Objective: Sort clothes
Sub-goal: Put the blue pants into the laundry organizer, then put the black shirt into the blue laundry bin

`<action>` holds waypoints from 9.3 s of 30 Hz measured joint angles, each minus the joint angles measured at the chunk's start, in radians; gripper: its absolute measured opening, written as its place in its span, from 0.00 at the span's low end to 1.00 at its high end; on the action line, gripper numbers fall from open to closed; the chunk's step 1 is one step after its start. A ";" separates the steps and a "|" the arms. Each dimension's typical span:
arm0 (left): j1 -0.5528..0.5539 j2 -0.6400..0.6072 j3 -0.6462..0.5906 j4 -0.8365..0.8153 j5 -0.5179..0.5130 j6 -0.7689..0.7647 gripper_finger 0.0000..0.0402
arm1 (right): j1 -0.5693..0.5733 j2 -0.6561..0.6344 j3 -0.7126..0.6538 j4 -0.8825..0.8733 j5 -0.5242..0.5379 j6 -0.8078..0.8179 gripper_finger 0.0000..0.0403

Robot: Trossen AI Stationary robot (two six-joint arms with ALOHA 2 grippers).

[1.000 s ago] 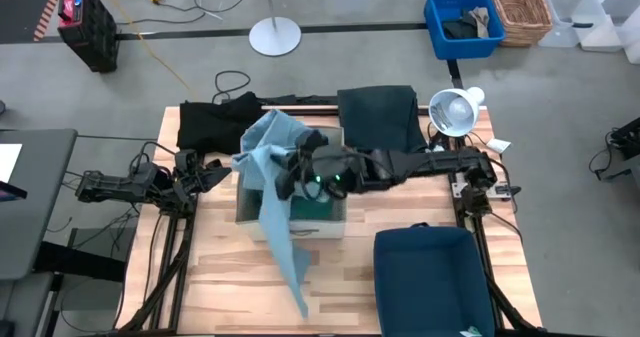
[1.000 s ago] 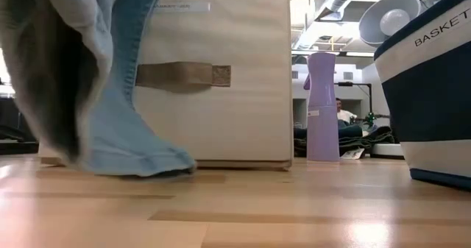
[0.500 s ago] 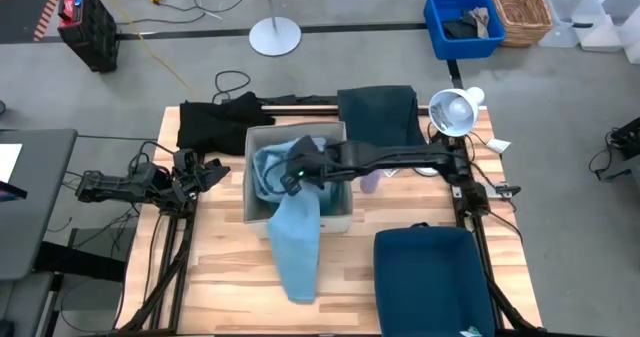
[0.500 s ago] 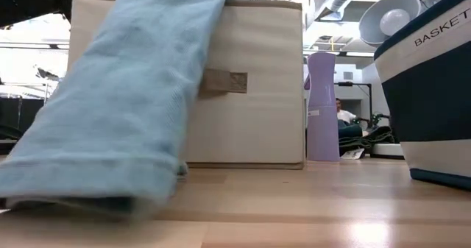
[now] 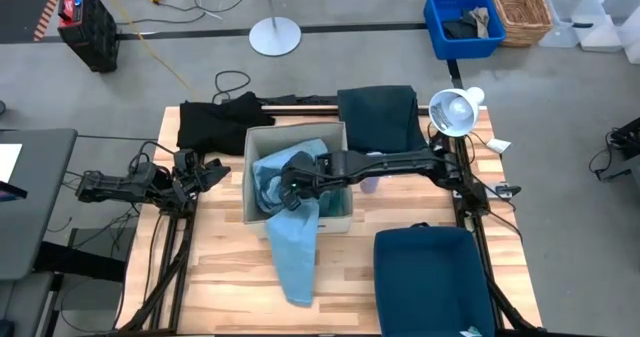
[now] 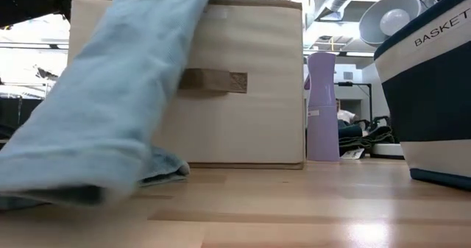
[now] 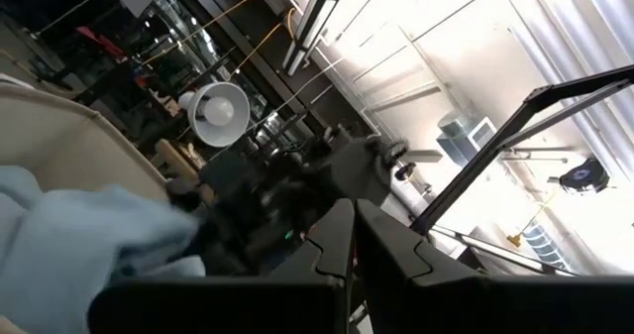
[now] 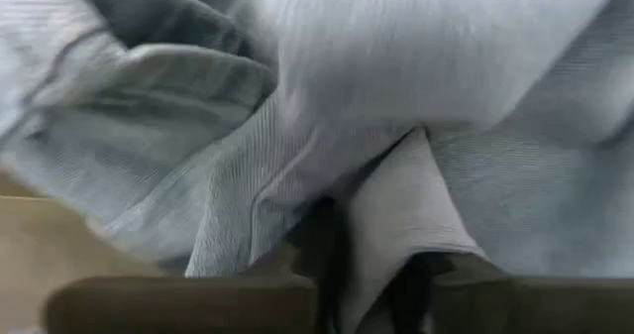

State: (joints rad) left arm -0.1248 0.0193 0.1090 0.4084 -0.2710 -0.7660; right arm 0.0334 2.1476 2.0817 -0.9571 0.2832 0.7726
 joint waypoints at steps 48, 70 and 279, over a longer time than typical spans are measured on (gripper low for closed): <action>0.000 0.000 0.000 0.001 0.000 -0.006 0.03 | 0.047 -0.266 -0.001 -0.113 0.061 -0.087 0.67; 0.000 0.000 0.000 0.000 0.000 0.010 0.03 | 0.284 -0.213 0.001 -0.145 0.264 0.174 0.67; 1.198 1.883 1.154 -1.155 0.270 0.694 0.04 | -0.169 -0.466 0.000 0.253 -0.141 -0.718 0.56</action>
State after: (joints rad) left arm 1.0733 1.9018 1.2629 -0.7468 -0.0012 -0.0715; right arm -0.1353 1.6816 2.0815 -0.7045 0.1422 0.0541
